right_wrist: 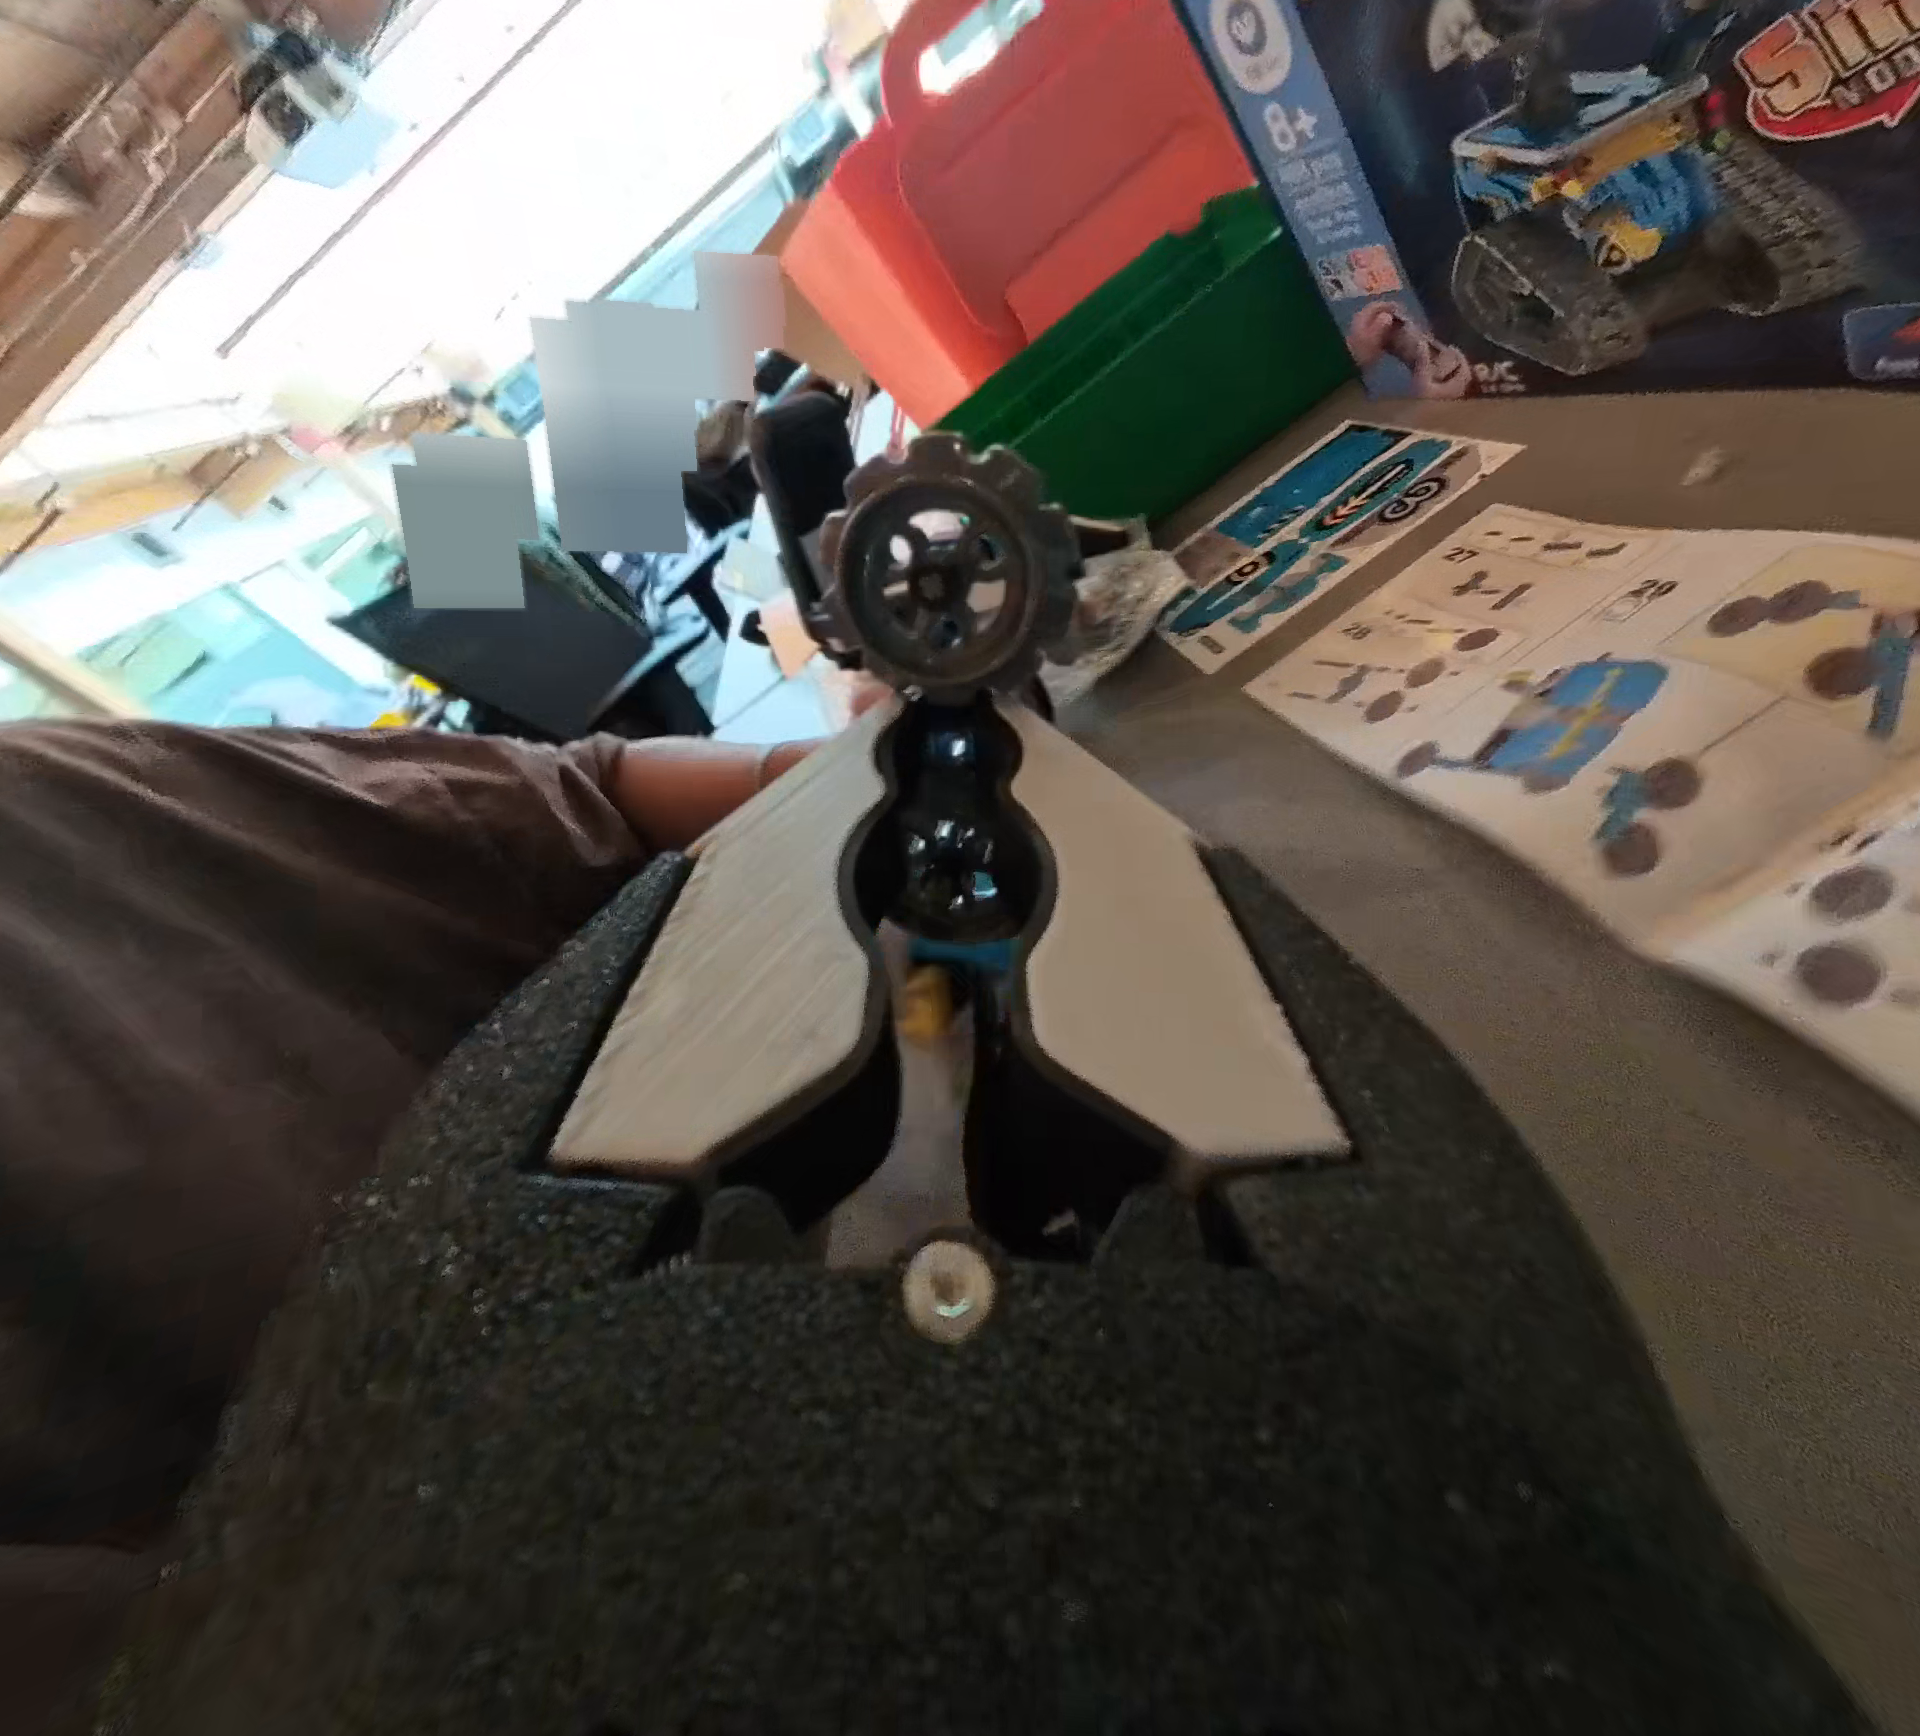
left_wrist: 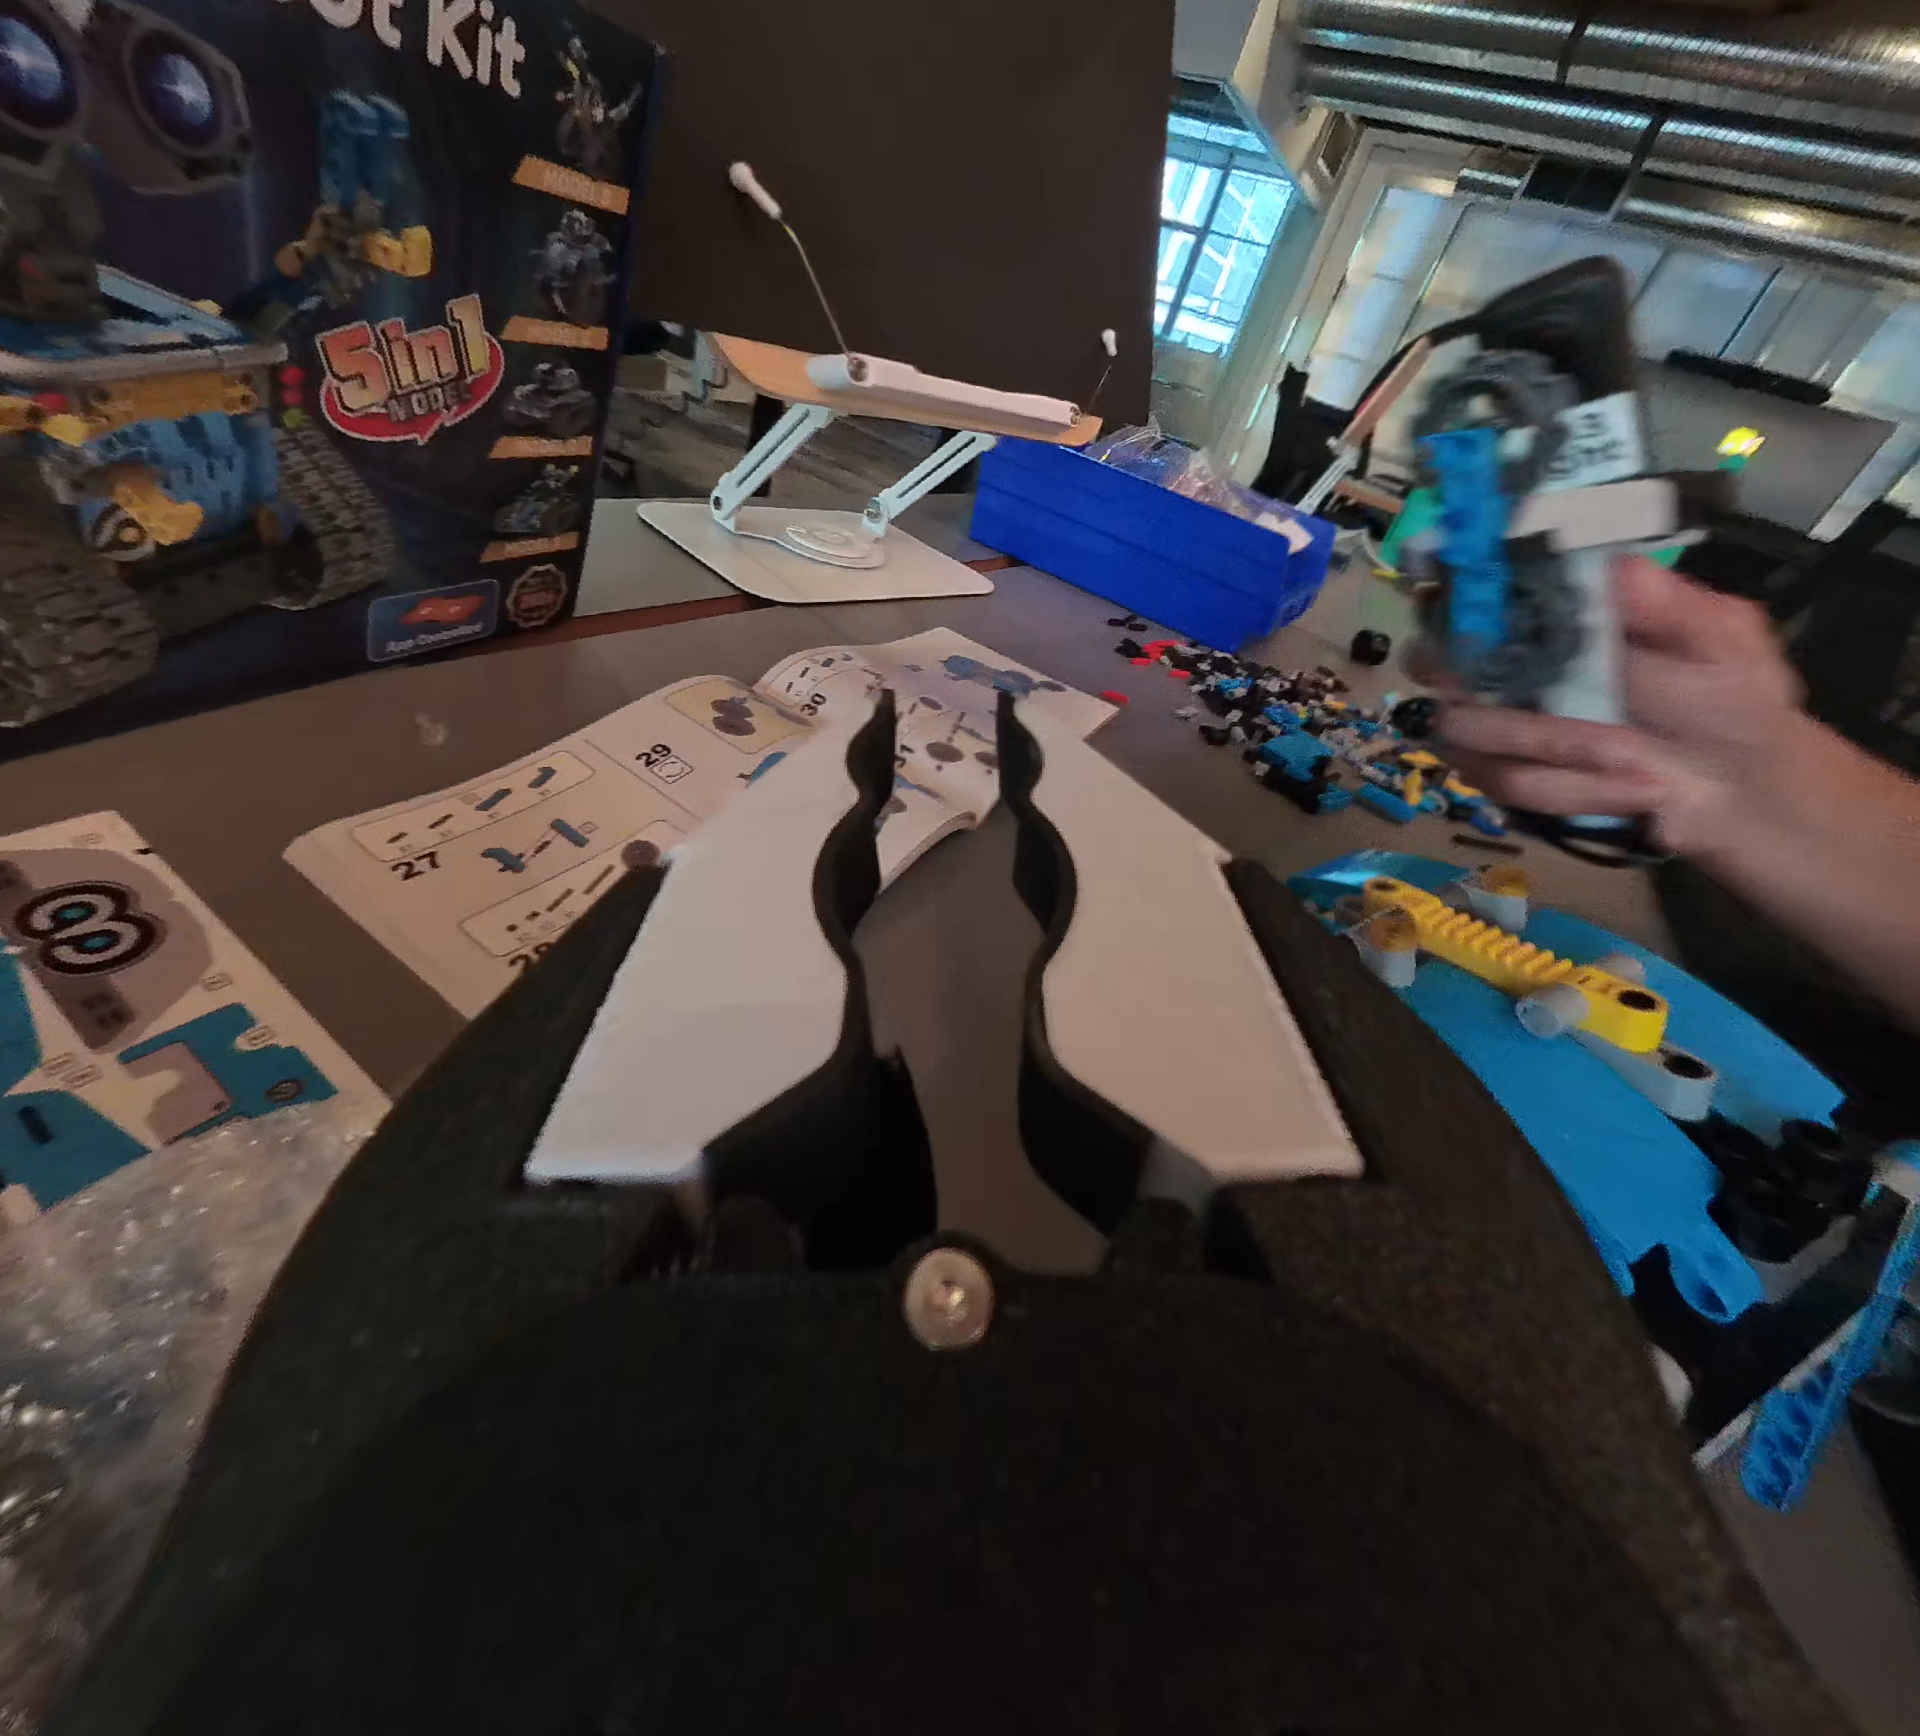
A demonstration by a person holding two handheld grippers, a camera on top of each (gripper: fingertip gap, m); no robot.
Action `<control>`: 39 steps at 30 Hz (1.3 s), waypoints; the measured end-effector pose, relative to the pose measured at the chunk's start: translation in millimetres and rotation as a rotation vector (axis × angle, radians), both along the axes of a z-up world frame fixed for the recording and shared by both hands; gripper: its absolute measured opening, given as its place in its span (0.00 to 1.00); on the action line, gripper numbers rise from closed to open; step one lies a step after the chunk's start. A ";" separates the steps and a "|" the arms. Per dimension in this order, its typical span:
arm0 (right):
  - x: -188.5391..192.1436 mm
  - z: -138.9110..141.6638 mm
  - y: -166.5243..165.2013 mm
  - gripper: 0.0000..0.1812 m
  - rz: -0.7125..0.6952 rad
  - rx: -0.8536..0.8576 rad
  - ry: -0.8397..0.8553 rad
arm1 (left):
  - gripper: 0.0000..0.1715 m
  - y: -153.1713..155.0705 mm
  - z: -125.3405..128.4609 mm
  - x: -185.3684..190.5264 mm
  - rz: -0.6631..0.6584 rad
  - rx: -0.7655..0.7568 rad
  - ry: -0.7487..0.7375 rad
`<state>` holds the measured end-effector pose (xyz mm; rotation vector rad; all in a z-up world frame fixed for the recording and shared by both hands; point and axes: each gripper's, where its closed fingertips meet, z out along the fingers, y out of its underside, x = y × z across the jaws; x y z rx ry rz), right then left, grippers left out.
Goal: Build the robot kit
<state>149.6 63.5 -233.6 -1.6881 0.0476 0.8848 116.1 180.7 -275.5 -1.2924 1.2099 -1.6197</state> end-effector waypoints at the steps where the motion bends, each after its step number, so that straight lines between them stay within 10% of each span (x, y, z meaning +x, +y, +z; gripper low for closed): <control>1: -10.1 4.8 -16.0 0.04 -0.023 0.005 0.027 | 0.11 -1.7 0.7 -2.5 0.012 0.027 -0.003; 11: -48.2 -43.1 -68.7 0.04 -0.124 -0.011 0.290 | 0.10 -29.1 10.7 -46.7 0.040 0.041 -0.018; 17: -77.9 -44.6 -71.5 0.04 -0.114 -0.071 0.322 | 0.14 -79.5 21.5 -64.9 -0.281 0.105 -0.070; 25: -108.4 -47.7 -59.5 0.04 -0.090 -0.116 0.364 | 0.42 -101.3 7.9 -87.8 -0.606 -0.046 0.029; 39: -133.2 -47.8 -60.3 0.05 -0.167 -0.144 0.589 | 0.43 -124.3 -22.5 -77.8 -0.420 0.271 0.131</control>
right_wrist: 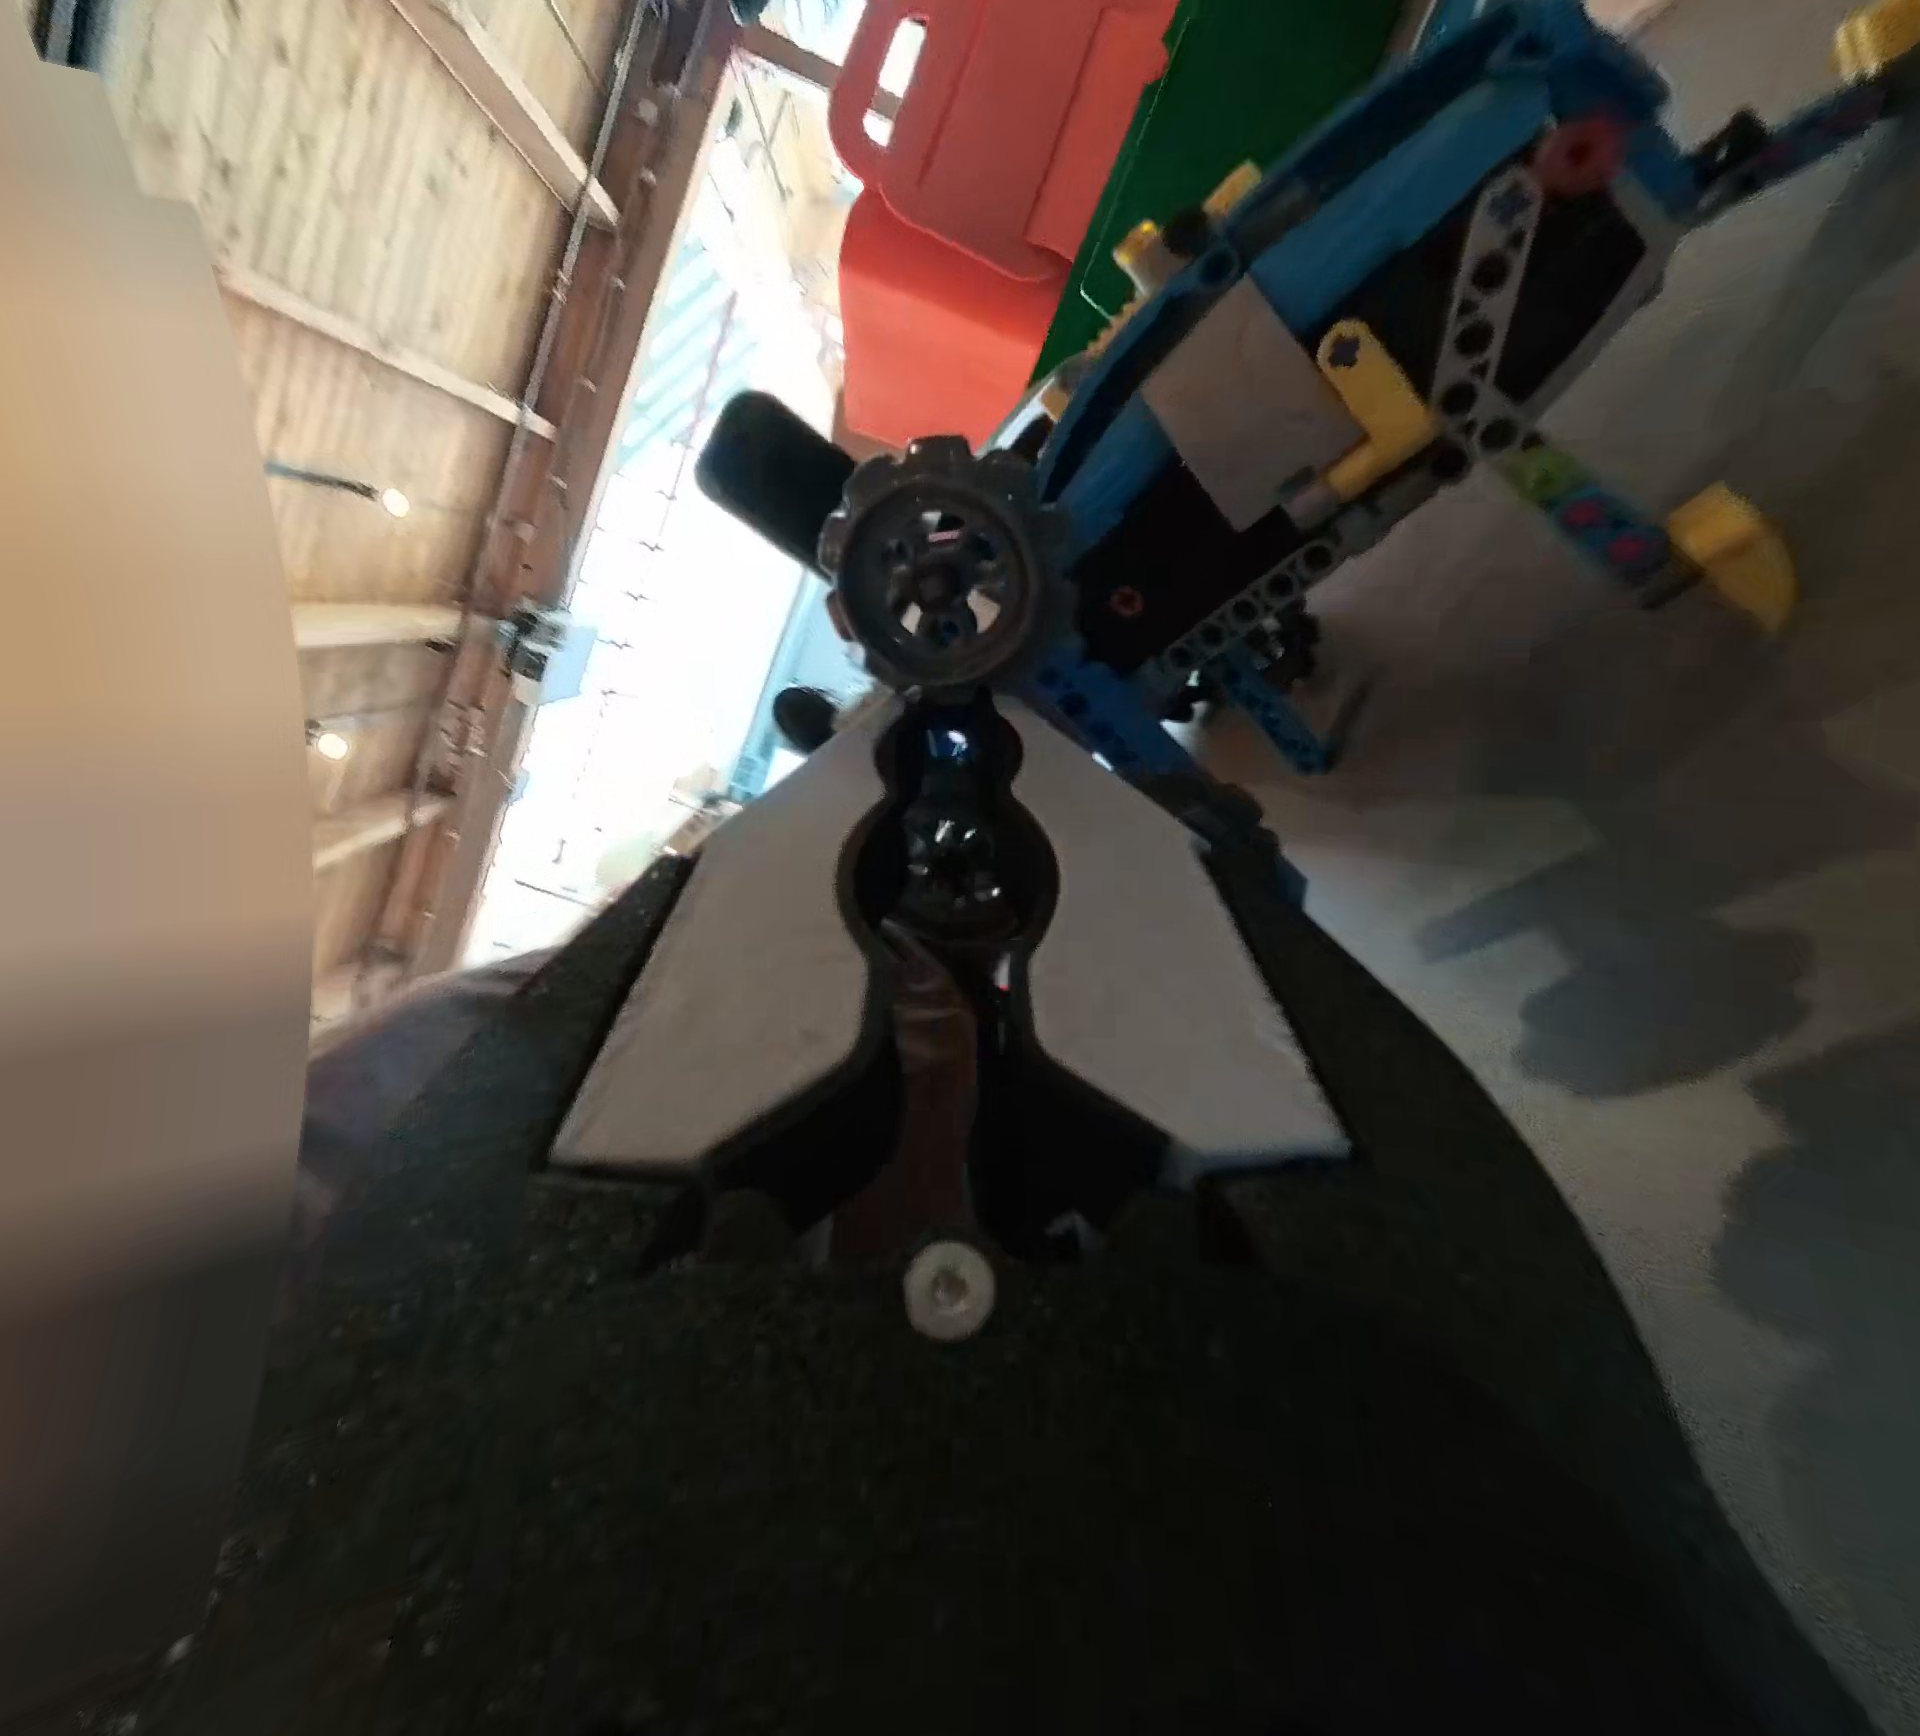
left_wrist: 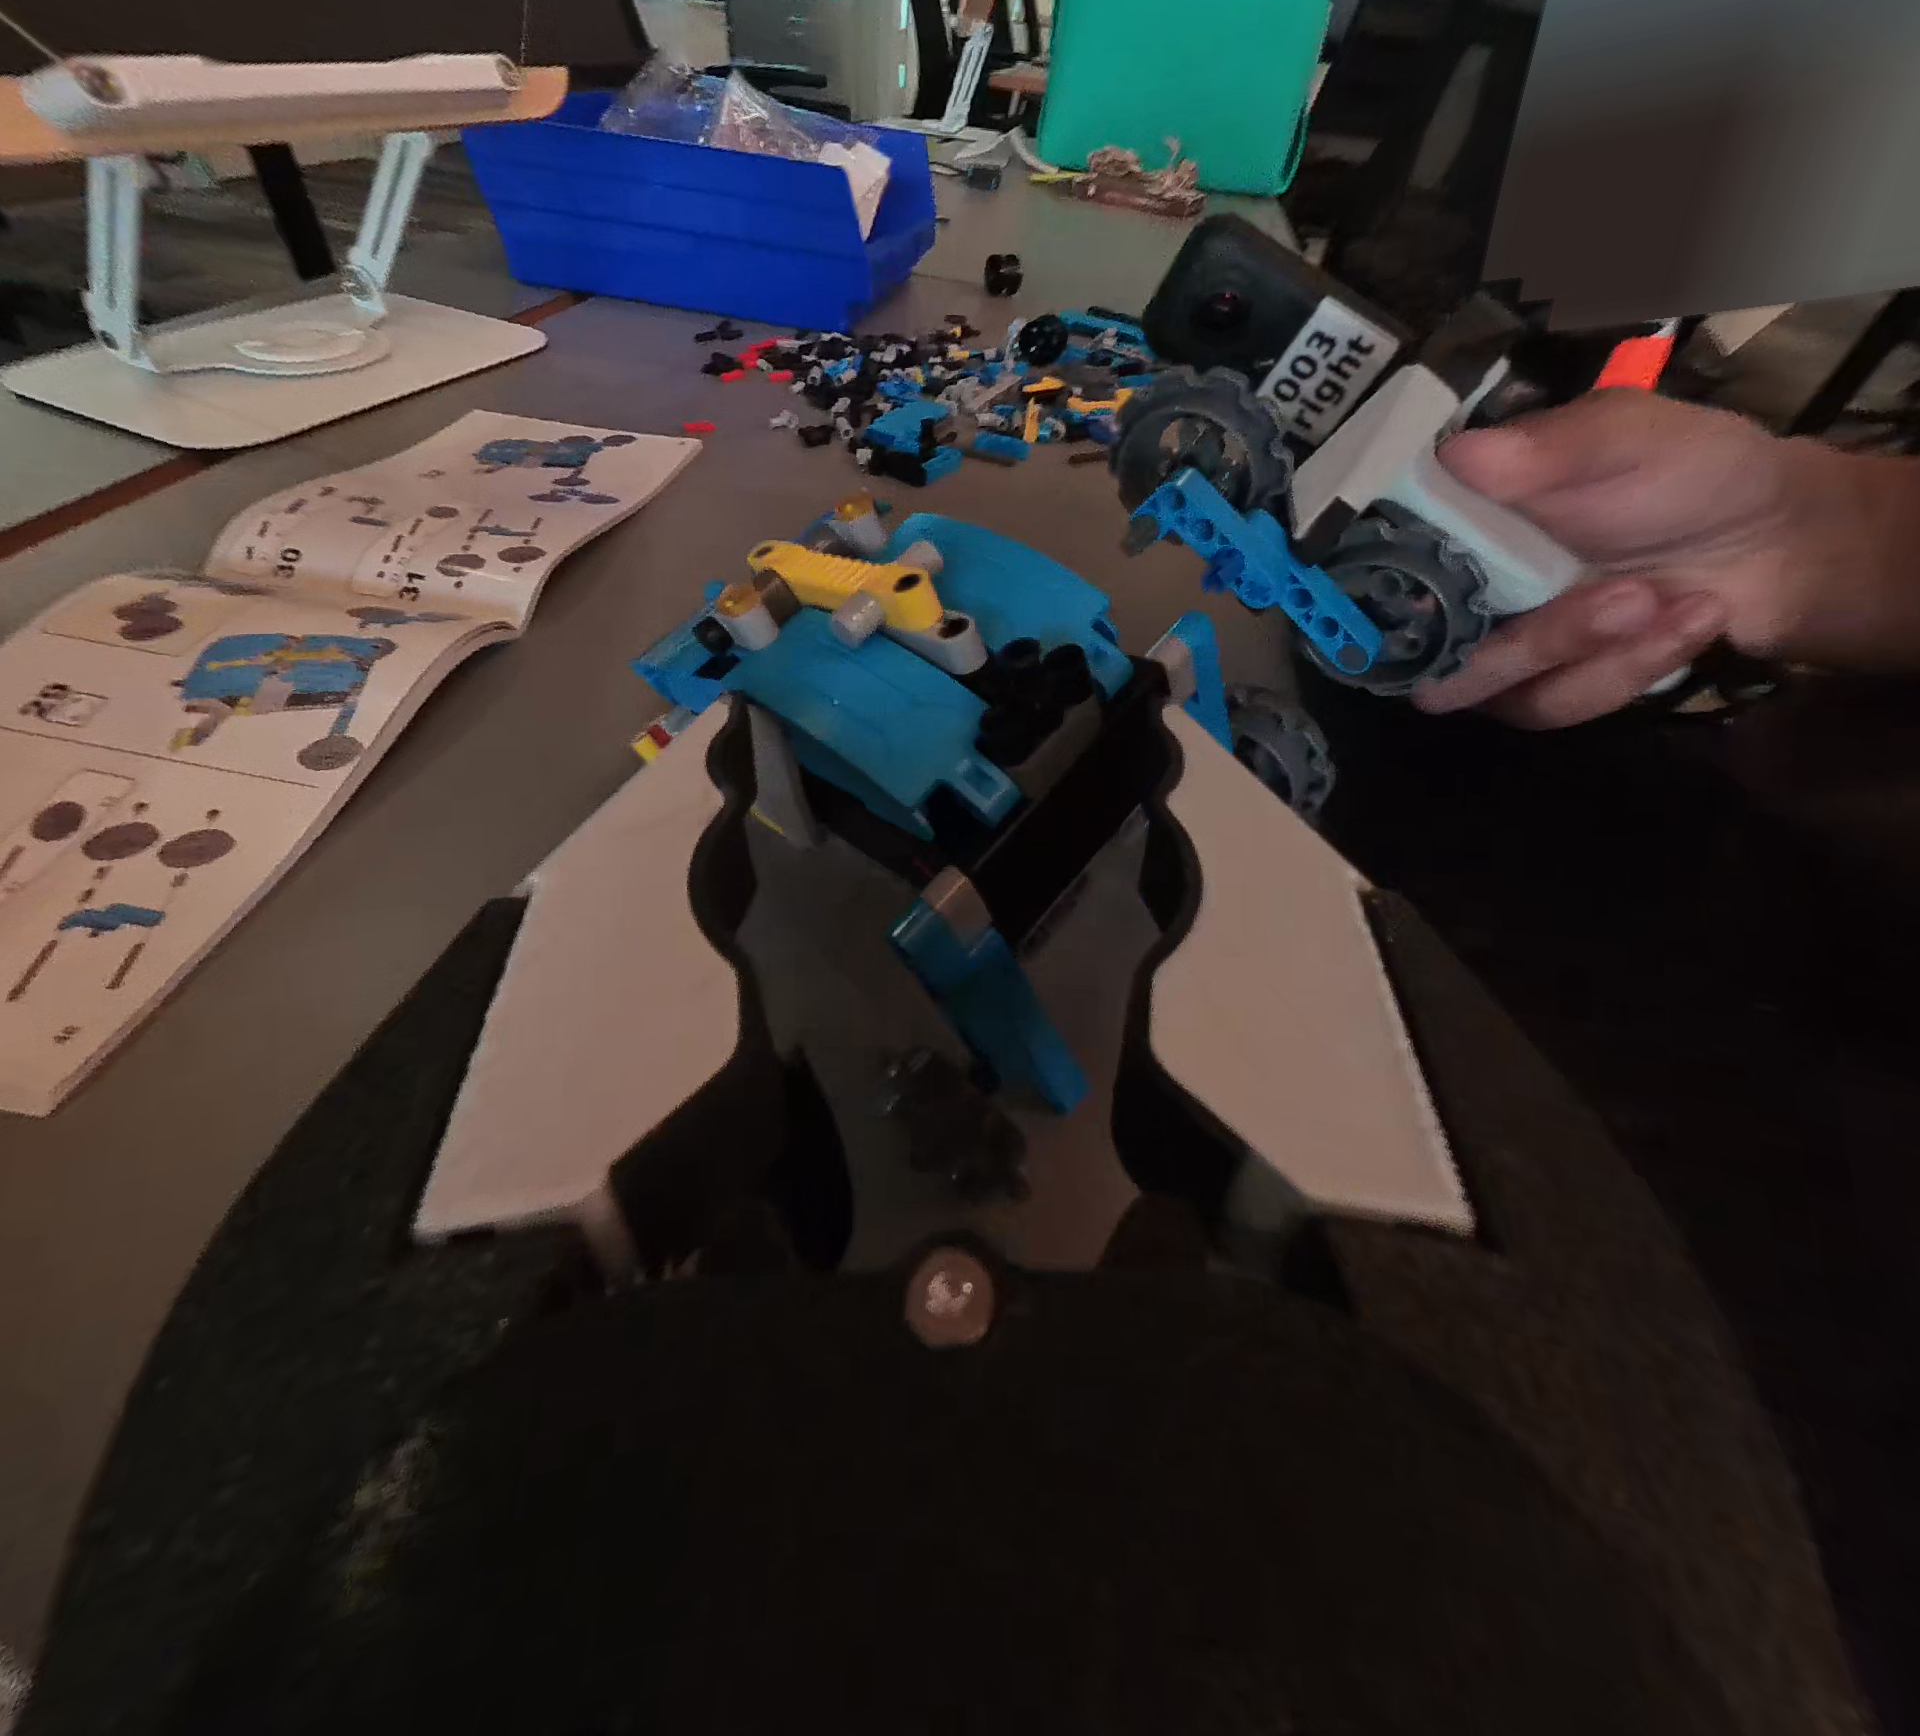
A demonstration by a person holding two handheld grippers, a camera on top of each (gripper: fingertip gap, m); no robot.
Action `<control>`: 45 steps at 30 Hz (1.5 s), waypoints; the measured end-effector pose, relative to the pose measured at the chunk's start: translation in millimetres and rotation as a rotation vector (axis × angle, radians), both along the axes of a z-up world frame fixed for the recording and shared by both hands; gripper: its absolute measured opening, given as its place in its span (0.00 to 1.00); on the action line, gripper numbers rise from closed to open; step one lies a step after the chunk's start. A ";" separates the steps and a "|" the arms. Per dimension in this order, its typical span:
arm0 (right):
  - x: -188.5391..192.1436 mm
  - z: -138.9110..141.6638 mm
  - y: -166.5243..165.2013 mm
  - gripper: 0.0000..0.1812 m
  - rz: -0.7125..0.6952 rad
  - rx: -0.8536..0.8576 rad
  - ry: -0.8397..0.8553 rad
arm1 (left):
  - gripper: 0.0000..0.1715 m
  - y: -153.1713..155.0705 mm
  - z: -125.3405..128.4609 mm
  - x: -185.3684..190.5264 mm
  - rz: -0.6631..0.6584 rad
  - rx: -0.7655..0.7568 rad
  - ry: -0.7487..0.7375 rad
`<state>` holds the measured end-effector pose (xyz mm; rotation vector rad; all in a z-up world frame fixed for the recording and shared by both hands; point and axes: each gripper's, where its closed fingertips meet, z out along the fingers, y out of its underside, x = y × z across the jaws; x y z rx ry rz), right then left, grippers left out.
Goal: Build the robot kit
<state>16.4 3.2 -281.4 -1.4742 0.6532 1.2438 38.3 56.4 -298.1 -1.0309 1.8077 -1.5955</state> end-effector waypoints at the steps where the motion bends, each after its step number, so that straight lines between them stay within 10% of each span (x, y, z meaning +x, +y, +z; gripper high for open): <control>1: 0.5 -0.9 -1.1 0.04 -0.012 -0.001 0.051 | 0.44 -3.2 -1.2 0.4 0.015 0.031 -0.008; 11: 16.1 -3.6 -19.2 0.04 -0.179 -0.088 0.386 | 0.41 -15.9 6.6 0.2 0.198 0.216 -0.142; 16: -3.4 18.2 -14.9 0.05 -0.114 -0.085 0.320 | 0.32 -31.9 41.0 -22.7 0.202 0.409 -0.441; 27: -32.5 8.0 -7.1 0.04 -0.036 -0.141 0.178 | 0.08 -62.1 24.9 -37.6 0.256 1.020 -0.785; 45: -17.3 7.1 -50.2 0.21 0.090 -0.071 -0.218 | 0.04 -60.4 15.1 -34.4 0.183 0.903 -0.668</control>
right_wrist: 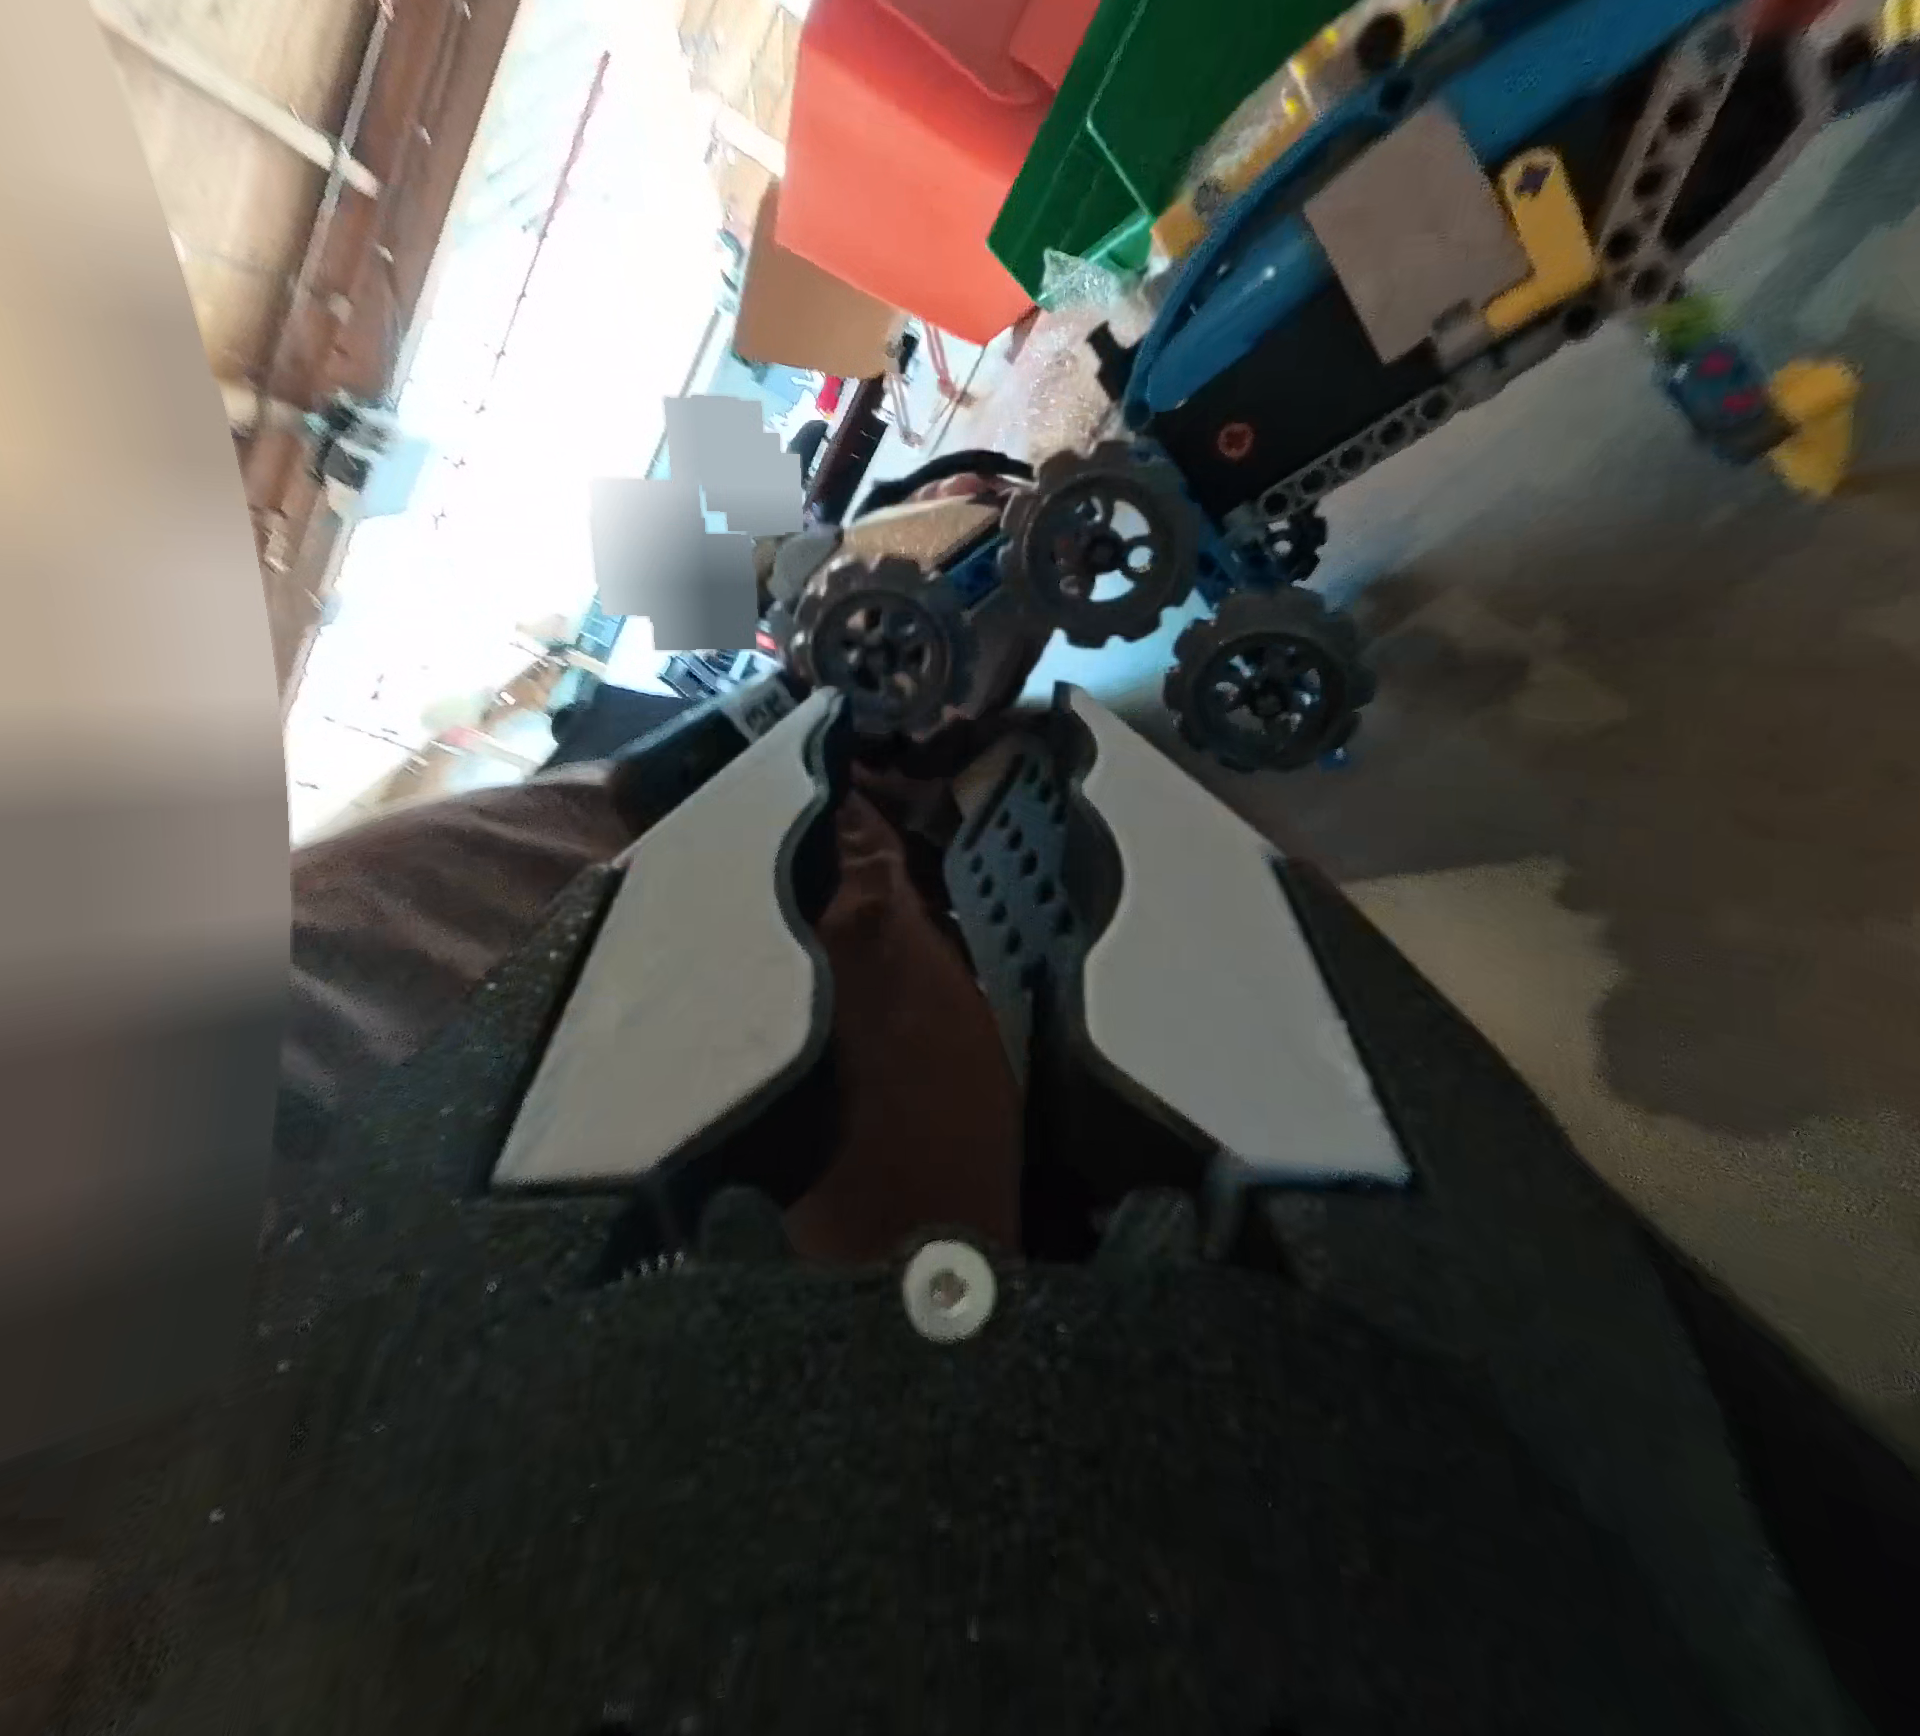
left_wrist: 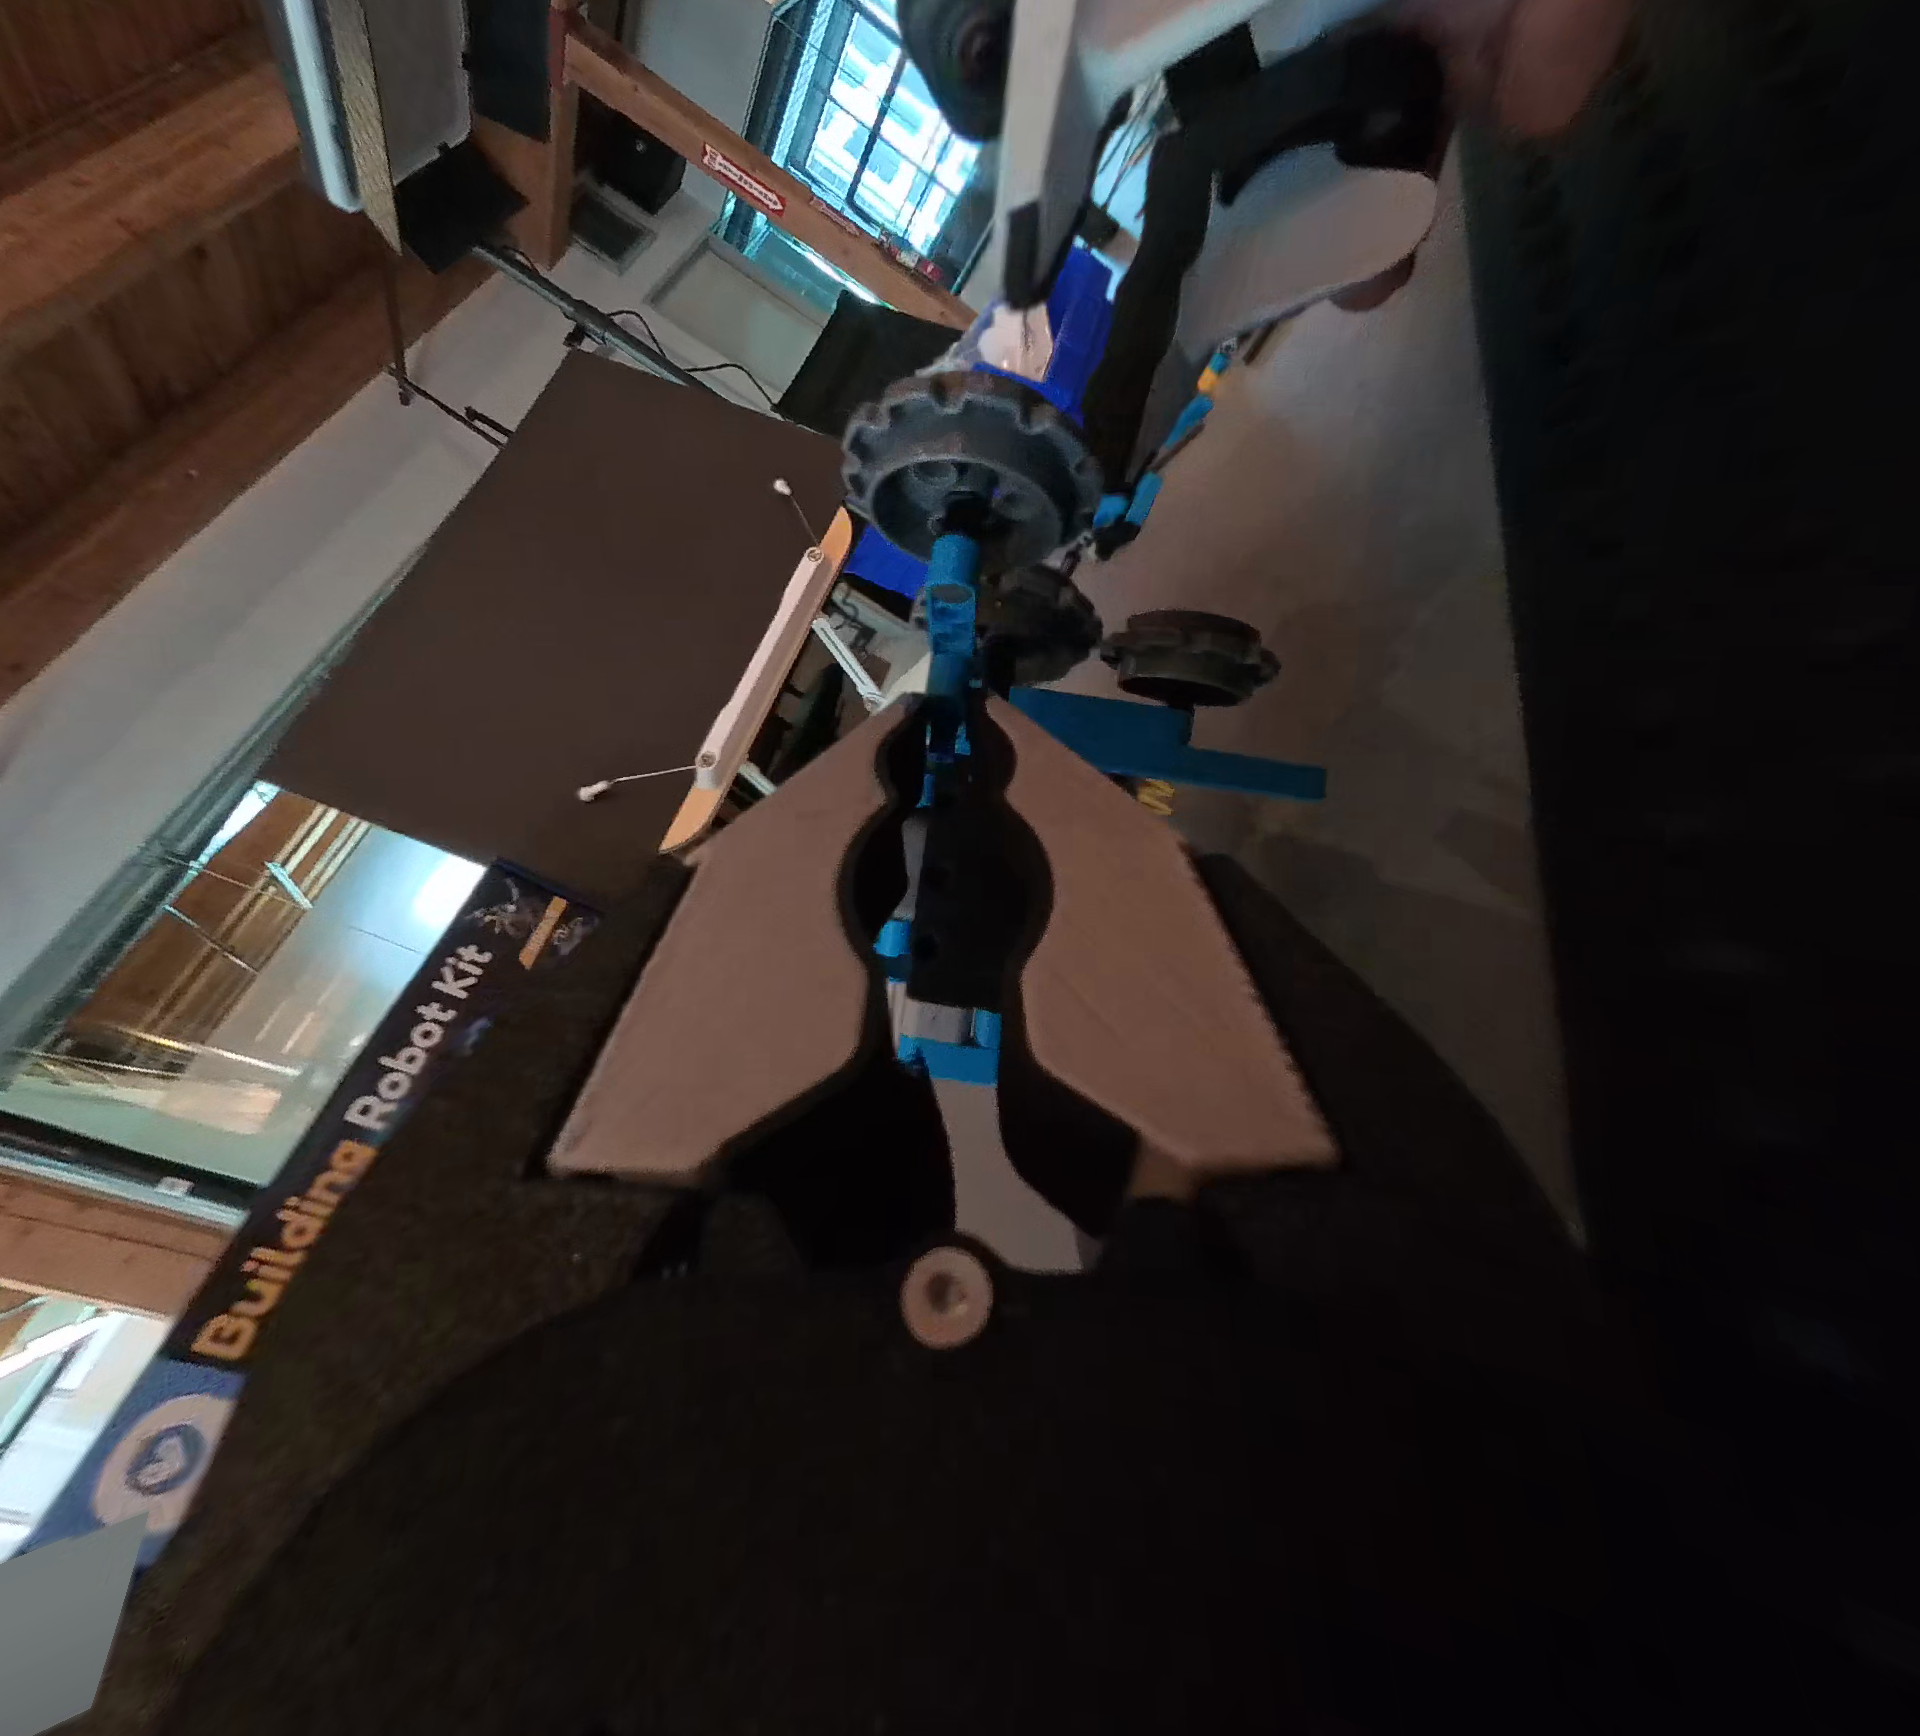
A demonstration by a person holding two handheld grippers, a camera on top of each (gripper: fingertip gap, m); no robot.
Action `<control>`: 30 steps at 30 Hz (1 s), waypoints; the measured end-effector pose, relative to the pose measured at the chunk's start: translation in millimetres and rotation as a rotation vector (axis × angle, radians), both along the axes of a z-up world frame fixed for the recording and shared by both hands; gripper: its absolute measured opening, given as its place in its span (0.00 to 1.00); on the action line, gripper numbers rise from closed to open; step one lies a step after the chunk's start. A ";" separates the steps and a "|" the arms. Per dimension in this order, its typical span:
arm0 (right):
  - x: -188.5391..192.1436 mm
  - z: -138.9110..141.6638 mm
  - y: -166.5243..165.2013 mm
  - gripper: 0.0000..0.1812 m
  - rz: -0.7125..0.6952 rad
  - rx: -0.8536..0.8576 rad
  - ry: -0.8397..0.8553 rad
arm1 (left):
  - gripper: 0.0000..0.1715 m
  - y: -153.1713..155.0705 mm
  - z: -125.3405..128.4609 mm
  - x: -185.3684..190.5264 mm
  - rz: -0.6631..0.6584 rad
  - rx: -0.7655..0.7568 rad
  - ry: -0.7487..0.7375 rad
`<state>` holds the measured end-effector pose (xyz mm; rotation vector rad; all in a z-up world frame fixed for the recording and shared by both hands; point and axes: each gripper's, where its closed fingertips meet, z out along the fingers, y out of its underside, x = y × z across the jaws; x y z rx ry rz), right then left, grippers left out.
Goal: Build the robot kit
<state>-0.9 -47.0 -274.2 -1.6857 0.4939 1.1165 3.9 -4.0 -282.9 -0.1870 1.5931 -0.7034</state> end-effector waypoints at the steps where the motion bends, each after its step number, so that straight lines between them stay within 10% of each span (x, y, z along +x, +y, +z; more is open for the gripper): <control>1: 2.5 1.1 -4.7 0.21 0.009 0.010 -0.058 | 0.03 0.8 0.9 0.1 -0.005 -0.022 0.010; 10: -0.8 9.5 7.0 0.27 0.018 0.208 -1.160 | 0.04 -10.2 -2.2 -6.1 -0.129 -0.173 0.138; 15: -8.9 -5.3 20.7 0.25 0.173 0.169 -1.501 | 0.04 -16.4 -2.6 -11.1 -0.186 -0.214 0.191; 23: -18.0 -18.5 29.6 0.12 0.331 0.247 -1.499 | 0.04 -22.5 -9.4 -16.0 -0.251 -0.263 0.286; 30: -11.6 0.0 27.1 0.09 0.285 0.308 -1.174 | 0.06 -18.7 -4.7 -14.8 -0.270 -0.357 0.327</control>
